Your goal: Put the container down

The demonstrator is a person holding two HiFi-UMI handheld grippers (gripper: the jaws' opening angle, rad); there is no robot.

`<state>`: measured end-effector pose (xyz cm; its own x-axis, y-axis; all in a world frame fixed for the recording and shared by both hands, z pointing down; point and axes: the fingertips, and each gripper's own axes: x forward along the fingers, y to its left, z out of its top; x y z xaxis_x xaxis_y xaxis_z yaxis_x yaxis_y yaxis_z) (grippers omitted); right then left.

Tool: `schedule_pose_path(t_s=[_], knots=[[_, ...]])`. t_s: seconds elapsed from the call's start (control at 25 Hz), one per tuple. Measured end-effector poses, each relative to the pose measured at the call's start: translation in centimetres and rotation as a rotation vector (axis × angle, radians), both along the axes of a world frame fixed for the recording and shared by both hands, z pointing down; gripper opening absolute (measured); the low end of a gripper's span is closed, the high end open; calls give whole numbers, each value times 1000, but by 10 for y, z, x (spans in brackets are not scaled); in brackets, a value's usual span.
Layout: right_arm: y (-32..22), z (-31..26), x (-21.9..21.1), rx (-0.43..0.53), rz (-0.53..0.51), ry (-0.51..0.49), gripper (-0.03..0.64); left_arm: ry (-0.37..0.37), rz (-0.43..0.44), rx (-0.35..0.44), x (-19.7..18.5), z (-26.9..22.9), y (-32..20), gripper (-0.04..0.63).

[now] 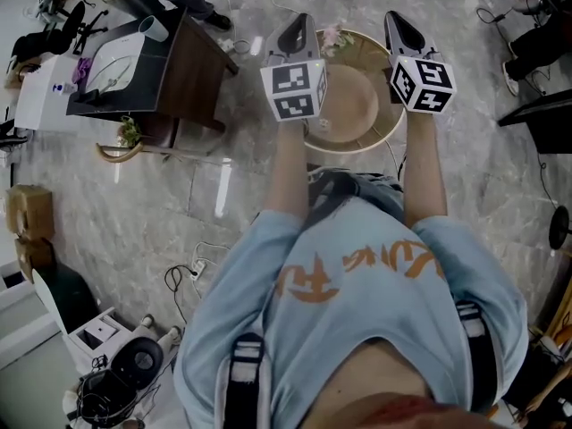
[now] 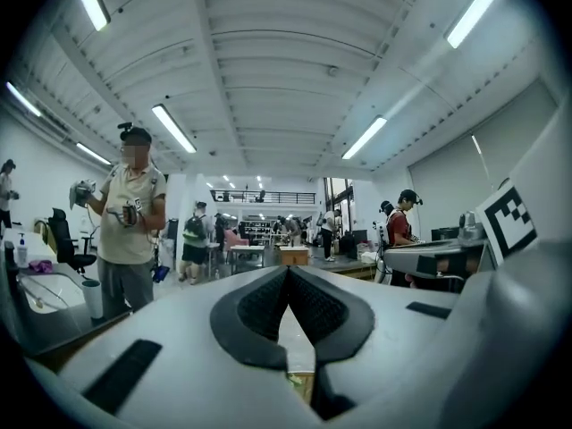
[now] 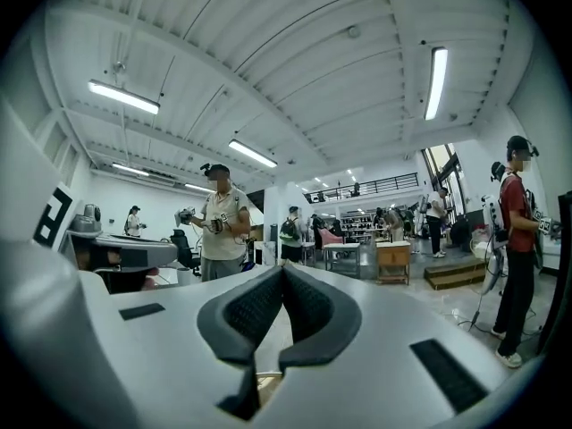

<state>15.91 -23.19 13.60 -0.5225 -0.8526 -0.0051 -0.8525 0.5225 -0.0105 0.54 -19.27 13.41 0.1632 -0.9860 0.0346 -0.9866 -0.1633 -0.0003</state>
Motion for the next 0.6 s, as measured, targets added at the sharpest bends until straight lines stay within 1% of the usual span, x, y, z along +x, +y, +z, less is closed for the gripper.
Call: schedule_pose_path(t_s=[0.12, 0.36, 0.48, 0.6], knots=[[-3, 0, 1, 7, -3, 11, 11, 1, -20, 12, -3, -2, -3, 25], [-6, -5, 8, 18, 5, 19, 11, 29, -59, 17, -7, -3, -13, 25], [-9, -10, 7, 31, 1, 42, 11, 31, -67, 10, -7, -2, -19, 25], [-14, -11, 11, 31, 4, 43, 11, 29, -70, 9, -5, -1, -23, 25]])
